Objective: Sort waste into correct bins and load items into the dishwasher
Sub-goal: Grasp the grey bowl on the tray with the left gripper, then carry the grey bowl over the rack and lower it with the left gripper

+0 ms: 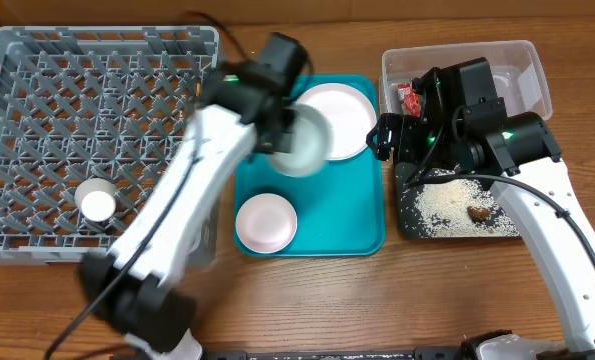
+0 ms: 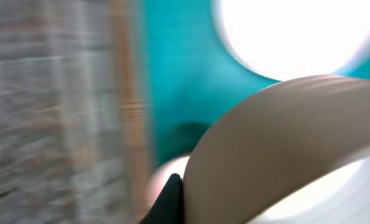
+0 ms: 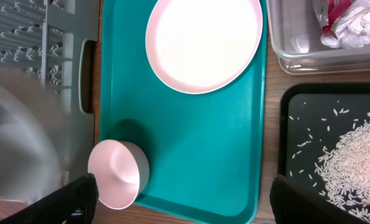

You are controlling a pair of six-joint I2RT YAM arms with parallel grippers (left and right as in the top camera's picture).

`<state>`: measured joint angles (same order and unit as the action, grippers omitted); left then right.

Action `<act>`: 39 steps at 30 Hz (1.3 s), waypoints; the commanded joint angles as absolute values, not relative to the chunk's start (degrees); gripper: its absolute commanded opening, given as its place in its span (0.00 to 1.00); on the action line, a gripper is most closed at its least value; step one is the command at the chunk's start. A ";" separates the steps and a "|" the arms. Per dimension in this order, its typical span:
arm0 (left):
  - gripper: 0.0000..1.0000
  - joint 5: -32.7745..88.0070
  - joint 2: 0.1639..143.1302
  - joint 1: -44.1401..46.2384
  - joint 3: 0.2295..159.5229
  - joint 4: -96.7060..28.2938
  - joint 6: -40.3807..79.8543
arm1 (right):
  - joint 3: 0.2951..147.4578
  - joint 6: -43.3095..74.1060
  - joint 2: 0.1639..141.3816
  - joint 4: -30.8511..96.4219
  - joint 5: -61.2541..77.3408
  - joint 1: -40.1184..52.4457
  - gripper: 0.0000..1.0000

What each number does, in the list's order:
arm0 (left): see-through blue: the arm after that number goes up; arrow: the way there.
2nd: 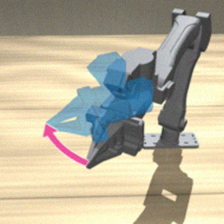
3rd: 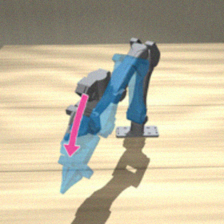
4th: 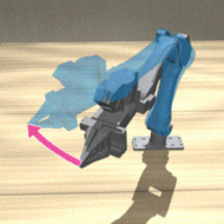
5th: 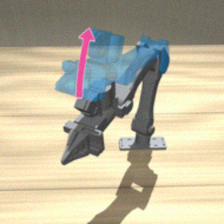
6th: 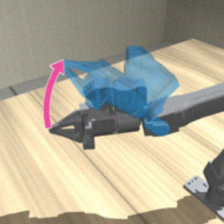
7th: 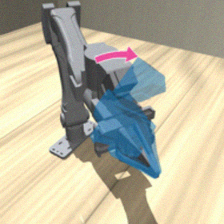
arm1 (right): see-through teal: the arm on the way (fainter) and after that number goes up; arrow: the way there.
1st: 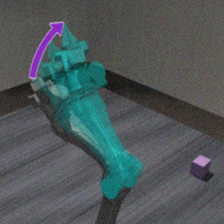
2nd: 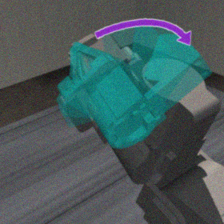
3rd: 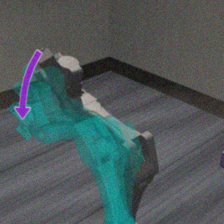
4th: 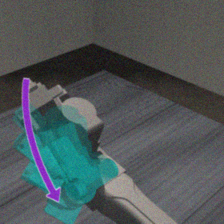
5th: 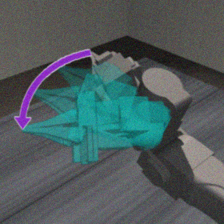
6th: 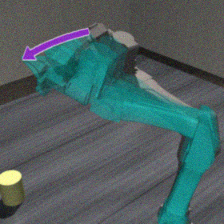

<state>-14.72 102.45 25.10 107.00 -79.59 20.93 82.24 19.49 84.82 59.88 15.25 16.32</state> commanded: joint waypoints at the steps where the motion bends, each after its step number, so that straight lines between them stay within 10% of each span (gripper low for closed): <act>1: 0.04 -41.52 100.03 21.98 107.53 -85.43 28.23 | 82.89 19.55 84.93 59.72 15.55 16.38 0.89; 18: 0.04 -66.85 105.12 1.17 96.47 -74.72 32.03 | 82.89 19.55 84.93 59.27 15.53 16.38 0.90; 39: 0.04 -64.53 117.97 1.87 96.47 -70.26 21.43 | 82.89 19.55 84.93 58.52 15.53 16.38 0.90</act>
